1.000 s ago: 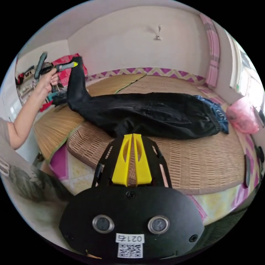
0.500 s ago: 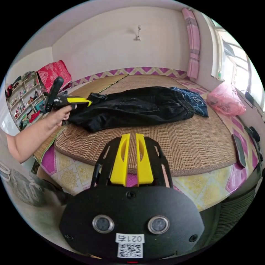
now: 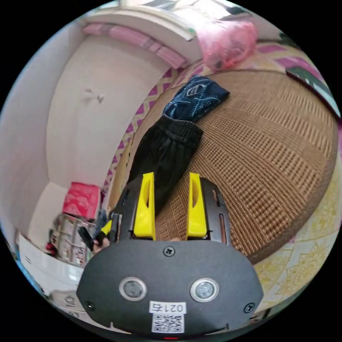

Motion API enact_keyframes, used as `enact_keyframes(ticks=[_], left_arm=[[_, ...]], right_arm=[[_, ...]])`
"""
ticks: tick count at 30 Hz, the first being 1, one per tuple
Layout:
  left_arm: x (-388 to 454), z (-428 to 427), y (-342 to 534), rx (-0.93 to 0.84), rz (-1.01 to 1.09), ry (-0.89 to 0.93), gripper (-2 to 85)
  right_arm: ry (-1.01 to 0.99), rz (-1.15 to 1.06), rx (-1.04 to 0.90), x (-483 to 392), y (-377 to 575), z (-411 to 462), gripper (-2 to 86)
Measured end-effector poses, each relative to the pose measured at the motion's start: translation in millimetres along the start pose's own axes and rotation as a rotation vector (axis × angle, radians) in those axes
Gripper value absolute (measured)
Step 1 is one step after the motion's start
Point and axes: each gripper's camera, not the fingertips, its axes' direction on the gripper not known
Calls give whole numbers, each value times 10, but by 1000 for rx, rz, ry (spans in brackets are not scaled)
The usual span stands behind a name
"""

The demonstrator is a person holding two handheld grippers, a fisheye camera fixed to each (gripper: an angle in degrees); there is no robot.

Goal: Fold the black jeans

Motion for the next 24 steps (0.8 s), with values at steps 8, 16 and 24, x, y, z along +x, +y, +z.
enact_keyframes(ticks=[8,16,24], left_arm=[[-354,-1275,726,131,-69,-63,110],[-730,-2273,1687,179,-155,-166,102],[-901,-2959,2627,299,-221,-200,95]], right_arm=[[-144,230,2,92,-540,286,80],[-73,-84,79,-1346,-634,-87,42],[139,-958,136,-4854,625,439,46]])
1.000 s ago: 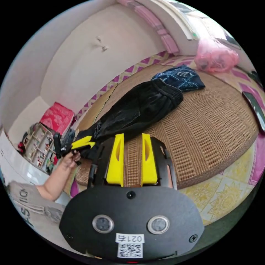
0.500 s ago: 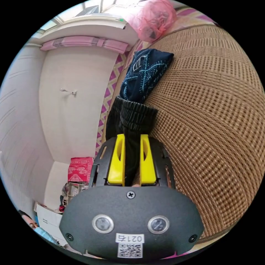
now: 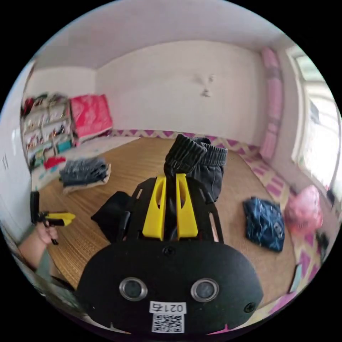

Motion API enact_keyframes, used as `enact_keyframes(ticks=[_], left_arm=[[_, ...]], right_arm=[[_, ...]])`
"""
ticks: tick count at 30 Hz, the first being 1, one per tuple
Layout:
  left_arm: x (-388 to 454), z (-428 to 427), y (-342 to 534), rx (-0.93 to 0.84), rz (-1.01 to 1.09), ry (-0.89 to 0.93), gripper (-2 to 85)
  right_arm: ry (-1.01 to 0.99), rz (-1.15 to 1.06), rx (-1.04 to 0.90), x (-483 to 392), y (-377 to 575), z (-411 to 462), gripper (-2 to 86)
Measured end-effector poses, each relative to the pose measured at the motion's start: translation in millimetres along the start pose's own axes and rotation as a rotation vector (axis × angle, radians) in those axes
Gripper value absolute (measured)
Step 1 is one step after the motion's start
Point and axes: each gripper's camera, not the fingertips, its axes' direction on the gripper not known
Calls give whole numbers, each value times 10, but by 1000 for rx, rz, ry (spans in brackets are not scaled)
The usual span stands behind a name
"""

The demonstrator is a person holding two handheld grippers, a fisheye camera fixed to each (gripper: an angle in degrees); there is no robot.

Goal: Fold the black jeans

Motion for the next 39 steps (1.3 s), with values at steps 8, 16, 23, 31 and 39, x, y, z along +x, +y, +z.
enact_keyframes(ticks=[8,16,23,31,39], left_arm=[[-379,-421,544,10,-63,3,93],[-561,-431,594,62,-75,29,92],[-475,144,-23,56,16,39,92],[-945,1531,-101,-311,-6,-234,1],[-1801,1123,17,-130,-250,136,137]], right_arm=[[104,-799,-281,-3131,701,1646,47],[61,-718,-298,-3134,637,1891,57],[-385,-415,-369,-1766,49,1425,59],[-182,-114,-539,-20,794,1940,40],[-255,128,-409,1368,437,1877,84]])
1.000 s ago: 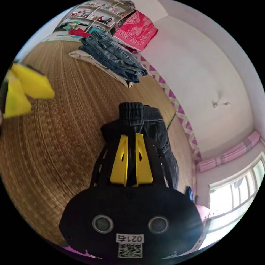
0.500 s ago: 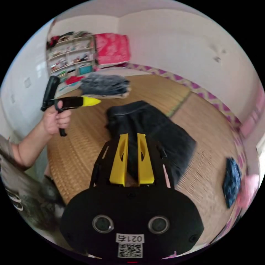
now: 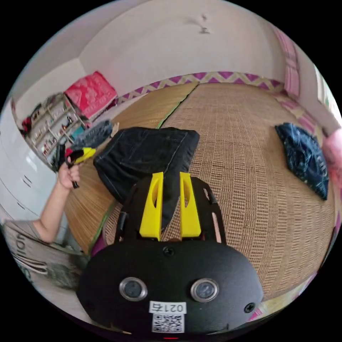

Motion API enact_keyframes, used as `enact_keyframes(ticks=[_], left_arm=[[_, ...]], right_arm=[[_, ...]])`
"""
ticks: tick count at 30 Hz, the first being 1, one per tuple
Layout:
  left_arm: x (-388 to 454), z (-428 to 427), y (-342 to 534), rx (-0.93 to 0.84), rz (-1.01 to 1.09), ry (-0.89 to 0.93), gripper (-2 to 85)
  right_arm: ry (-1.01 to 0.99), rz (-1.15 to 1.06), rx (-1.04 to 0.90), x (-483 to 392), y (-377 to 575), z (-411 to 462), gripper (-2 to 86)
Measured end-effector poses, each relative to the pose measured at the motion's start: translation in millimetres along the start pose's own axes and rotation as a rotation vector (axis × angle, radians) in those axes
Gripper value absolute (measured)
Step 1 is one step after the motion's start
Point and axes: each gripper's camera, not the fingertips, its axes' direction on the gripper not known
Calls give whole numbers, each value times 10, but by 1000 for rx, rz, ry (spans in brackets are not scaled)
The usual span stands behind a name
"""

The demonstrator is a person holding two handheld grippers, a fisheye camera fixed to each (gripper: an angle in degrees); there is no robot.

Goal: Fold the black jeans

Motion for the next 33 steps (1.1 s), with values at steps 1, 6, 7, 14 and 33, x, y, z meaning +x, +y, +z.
enact_keyframes(ticks=[1,6,7,14,33], left_arm=[[-205,132,-34,-69,-35,-19,161],[-560,505,-186,-247,-38,-99,183],[-609,601,-233,-291,-34,-74,175],[-930,1284,-402,-496,-63,-13,94],[-659,-1301,516,-90,-68,87,59]], right_arm=[[-65,70,-19,360,-103,64,95],[-388,308,-227,1533,-366,774,128],[-469,357,-246,1753,-386,894,127],[-717,445,-309,2411,-547,1424,92],[-750,128,-280,1642,-1613,854,11]])
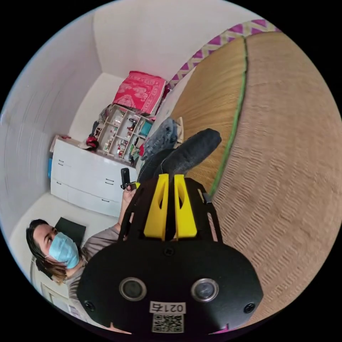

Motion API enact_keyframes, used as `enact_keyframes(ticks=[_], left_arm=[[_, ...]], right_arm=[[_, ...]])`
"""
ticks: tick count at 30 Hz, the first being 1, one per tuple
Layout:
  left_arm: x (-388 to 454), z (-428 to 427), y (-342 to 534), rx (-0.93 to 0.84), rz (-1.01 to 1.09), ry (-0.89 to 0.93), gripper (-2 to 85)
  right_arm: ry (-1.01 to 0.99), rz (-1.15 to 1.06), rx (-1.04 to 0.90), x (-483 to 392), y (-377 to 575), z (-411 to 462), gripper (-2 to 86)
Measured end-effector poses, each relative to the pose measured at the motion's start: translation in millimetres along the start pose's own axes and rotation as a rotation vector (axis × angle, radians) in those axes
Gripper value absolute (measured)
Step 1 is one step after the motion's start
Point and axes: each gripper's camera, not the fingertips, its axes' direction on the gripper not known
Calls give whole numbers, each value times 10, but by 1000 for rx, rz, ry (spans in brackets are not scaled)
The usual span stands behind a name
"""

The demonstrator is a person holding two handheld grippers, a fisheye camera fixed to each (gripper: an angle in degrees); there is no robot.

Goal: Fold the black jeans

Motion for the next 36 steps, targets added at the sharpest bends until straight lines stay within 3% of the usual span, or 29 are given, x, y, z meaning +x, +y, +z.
enact_keyframes(ticks=[5,8,13,15,17,24,28,33,36], left_arm=[[158,-1718,-220,203,26,-227,59],[-130,-2427,-355,340,-44,-265,62],[-1274,-2752,77,506,-341,-283,67],[-1744,-2752,465,599,-427,-142,66],[-1918,-2775,779,678,-410,1,66],[-1342,-2820,1127,787,-282,-54,75],[-606,-2493,1492,739,-48,-186,4],[30,-1639,1907,621,58,-134,-8],[228,-1011,1991,507,40,0,-9]], right_arm=[[-46,-173,-33,-1004,-1149,1002,21],[-41,-257,11,-1543,-1780,1588,45],[90,-277,82,-2012,-2442,2354,68],[145,-270,86,-2020,-2433,2549,63],[180,-264,28,-1898,-2290,2734,56],[176,-189,-12,-1322,-1413,2225,20],[254,-232,56,-1164,-573,1451,-3],[506,-218,169,-1067,509,713,-2],[797,-188,243,-1058,1023,351,23]])
